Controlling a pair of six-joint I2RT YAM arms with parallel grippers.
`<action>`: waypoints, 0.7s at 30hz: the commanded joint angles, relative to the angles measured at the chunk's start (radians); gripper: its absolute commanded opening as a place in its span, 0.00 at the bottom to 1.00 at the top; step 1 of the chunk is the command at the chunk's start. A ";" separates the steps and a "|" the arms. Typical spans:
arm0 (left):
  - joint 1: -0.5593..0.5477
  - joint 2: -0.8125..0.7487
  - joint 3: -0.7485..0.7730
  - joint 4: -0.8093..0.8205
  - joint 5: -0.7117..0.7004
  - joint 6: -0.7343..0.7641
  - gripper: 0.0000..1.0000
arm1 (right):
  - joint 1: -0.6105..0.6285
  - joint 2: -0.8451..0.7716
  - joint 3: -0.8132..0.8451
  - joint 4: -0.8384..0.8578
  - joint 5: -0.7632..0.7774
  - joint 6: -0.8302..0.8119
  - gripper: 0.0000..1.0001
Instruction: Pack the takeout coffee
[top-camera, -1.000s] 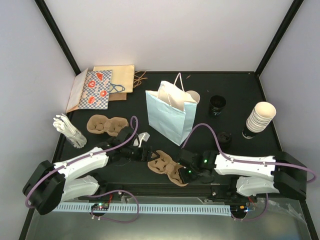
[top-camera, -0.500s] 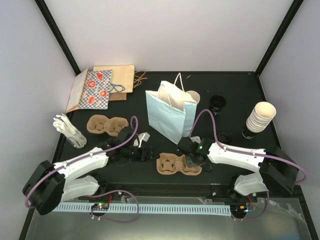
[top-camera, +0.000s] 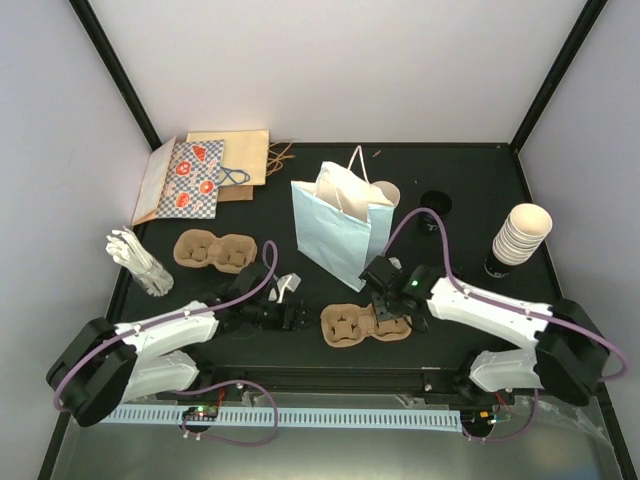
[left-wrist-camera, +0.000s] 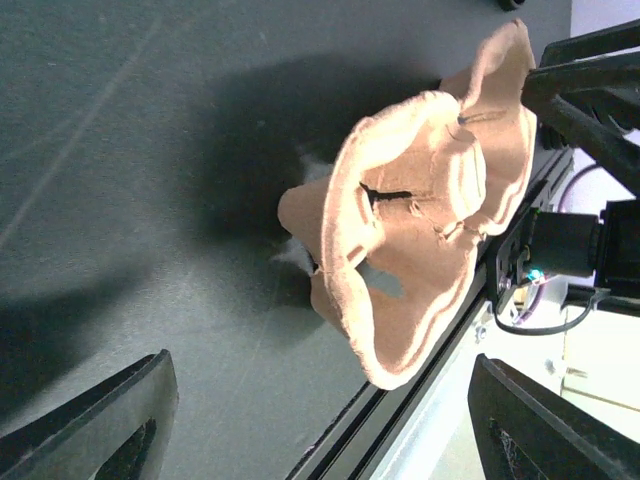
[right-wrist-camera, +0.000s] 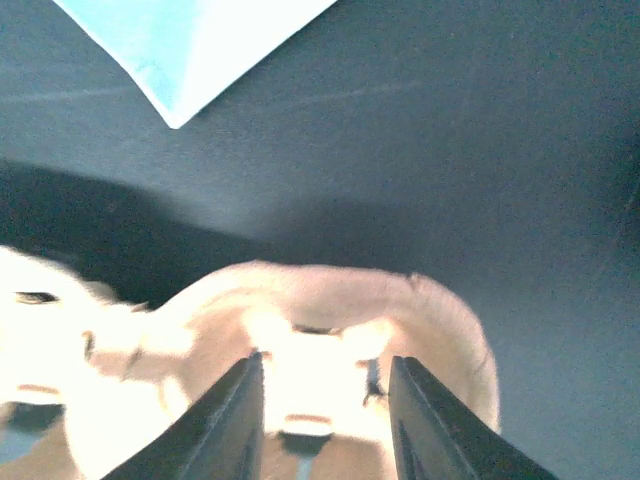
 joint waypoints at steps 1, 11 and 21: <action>-0.031 0.022 -0.010 0.123 0.044 -0.049 0.80 | 0.022 -0.112 -0.022 0.006 -0.090 -0.009 0.43; -0.082 0.093 -0.010 0.239 0.069 -0.096 0.47 | 0.109 -0.133 -0.014 0.003 -0.121 0.074 0.57; -0.152 0.159 0.005 0.311 0.061 -0.140 0.43 | 0.160 -0.066 -0.015 0.013 -0.104 0.119 0.64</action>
